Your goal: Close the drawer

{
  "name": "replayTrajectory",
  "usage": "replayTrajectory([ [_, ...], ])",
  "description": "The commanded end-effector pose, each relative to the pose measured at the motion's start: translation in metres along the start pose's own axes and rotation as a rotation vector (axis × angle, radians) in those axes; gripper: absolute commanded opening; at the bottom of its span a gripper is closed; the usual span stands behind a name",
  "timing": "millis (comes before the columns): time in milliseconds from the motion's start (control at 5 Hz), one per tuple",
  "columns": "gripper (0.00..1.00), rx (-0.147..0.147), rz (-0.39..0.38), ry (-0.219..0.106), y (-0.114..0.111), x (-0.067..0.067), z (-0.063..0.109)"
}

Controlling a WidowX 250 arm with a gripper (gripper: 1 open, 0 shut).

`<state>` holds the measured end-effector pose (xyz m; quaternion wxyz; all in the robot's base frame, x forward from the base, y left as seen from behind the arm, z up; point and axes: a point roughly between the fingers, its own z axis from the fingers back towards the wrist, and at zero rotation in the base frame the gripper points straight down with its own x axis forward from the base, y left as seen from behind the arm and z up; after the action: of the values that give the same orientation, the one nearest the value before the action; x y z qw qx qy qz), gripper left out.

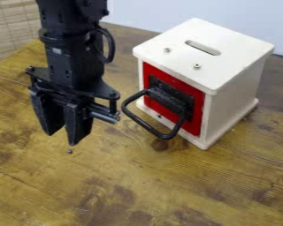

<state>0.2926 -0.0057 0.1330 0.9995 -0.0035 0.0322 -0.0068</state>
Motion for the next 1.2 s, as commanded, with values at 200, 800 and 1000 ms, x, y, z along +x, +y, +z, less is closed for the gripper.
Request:
replayTrajectory([
  [200, 0.00, -0.028, -0.028, -0.019, -0.0036, -0.0002, -0.0002],
  [800, 0.00, -0.084, -0.007, -0.047, 0.0013, 0.0032, 0.0051],
  [1000, 0.00, -0.098, 0.000, -0.048, 0.0035, 0.0033, 0.0094],
])
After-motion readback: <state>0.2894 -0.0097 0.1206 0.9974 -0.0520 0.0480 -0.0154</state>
